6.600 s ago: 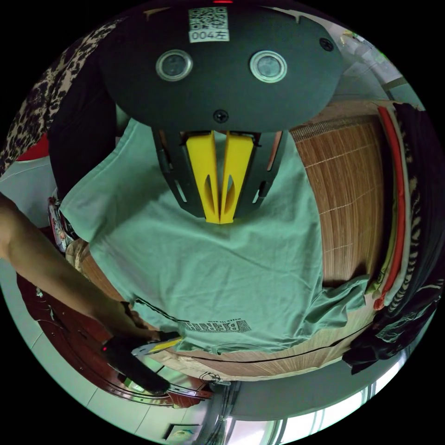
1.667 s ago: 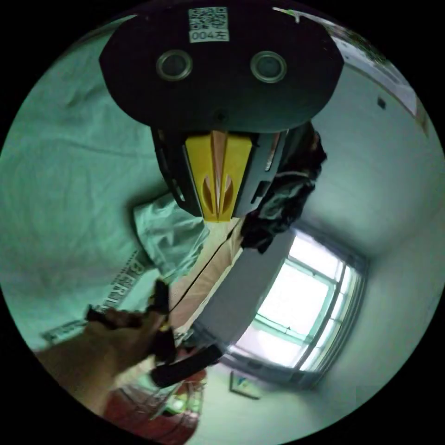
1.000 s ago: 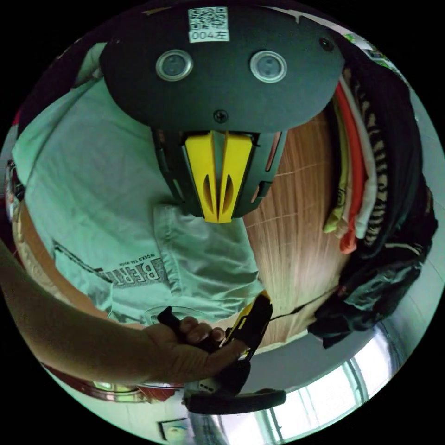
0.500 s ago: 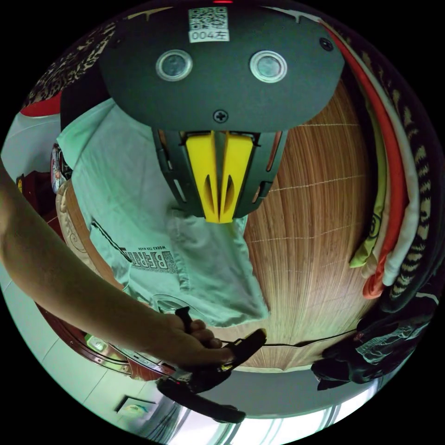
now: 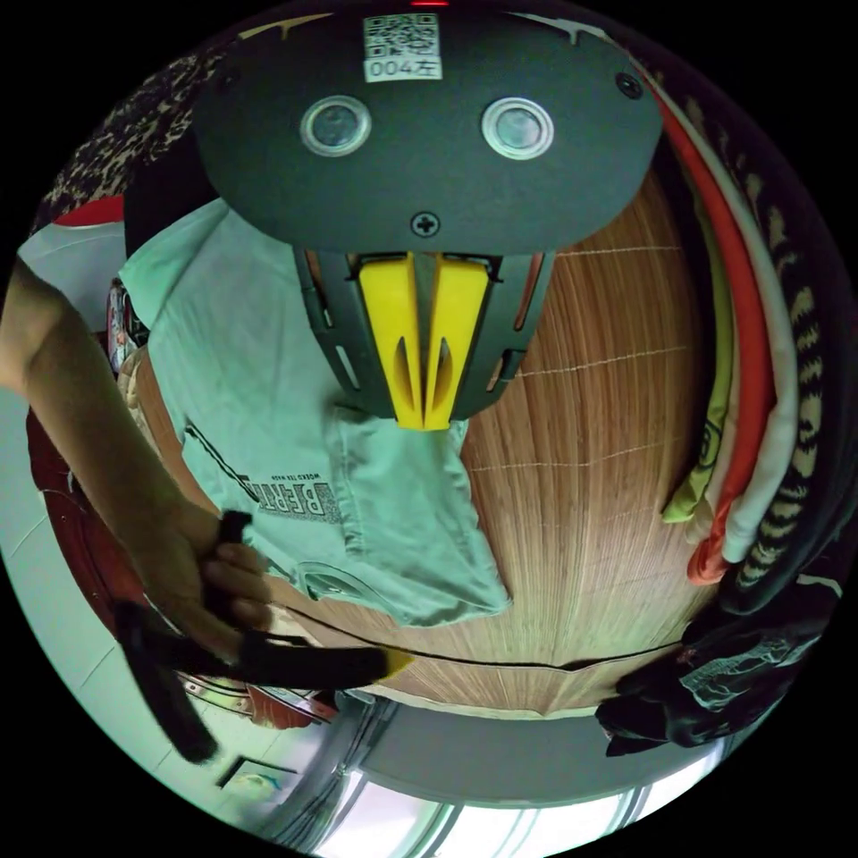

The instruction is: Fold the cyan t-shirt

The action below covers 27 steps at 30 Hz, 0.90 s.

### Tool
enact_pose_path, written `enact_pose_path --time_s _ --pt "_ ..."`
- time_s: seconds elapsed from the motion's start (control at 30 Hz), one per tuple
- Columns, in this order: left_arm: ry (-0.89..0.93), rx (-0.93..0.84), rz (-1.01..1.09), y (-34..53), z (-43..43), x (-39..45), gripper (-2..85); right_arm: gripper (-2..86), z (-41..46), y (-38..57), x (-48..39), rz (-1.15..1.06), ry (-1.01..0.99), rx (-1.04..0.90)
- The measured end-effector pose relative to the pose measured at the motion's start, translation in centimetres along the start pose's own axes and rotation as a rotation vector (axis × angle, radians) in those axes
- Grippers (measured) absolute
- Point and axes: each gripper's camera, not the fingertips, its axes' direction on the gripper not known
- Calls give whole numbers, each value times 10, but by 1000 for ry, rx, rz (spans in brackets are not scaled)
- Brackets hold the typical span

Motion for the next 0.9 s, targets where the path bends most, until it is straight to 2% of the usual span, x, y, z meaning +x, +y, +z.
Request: enact_pose_path --time_s 0.13,0.27,0.37,0.4,0.47,0.57,0.67,0.8,0.9 --pt "-8 82 -56 13 -46 -19 2 -6 -78 88 -18 -33 185 -15" --pt "35 165 -12 26 -62 -16 2 -7 -123 199 -6 154 228 -235" --pt "16 71 77 20 -48 15 2 -7 -142 283 -7 318 246 -373" --pt "-83 -5 117 18 -38 30 2 -7 -146 298 -9 348 244 -392" --pt "-202 -44 139 24 -32 46 3 -7 -161 344 -20 416 265 -414" --pt "-158 -12 115 43 -63 57 3 -7 -159 381 -31 390 326 -476" --pt "-135 55 120 82 -112 70 3 -7 -171 399 -34 375 341 -401" --pt "-59 45 55 162 -161 85 2 -7 -192 429 -29 408 283 -307" --pt "-69 34 19 226 -179 104 2 -7 -209 452 -21 459 214 -252"
